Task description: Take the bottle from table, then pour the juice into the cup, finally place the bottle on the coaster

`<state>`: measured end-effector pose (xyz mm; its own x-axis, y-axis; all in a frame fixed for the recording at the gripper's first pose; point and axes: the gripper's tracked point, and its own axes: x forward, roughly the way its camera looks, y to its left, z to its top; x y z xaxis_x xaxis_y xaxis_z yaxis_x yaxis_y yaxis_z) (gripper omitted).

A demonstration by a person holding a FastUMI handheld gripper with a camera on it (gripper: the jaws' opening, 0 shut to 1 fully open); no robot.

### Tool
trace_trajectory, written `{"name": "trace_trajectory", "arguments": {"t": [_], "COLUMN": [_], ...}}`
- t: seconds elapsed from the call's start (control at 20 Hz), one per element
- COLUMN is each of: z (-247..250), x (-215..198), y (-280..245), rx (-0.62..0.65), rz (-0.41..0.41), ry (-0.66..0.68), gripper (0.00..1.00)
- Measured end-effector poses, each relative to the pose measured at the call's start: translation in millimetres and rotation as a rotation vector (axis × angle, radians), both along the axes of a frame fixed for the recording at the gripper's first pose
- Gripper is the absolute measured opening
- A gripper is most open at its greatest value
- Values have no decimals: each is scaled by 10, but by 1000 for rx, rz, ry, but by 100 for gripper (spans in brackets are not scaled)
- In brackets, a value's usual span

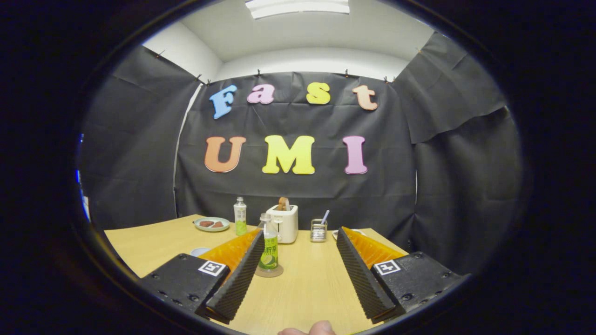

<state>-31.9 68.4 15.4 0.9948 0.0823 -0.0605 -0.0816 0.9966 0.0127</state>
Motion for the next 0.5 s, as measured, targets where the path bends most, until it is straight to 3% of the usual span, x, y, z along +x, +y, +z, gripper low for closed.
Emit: {"name": "trace_trajectory", "arguments": {"t": [0.5], "z": [-86], "x": [9], "y": [116], "rx": [18], "rz": [22], "ry": [23], "gripper": [100]}}
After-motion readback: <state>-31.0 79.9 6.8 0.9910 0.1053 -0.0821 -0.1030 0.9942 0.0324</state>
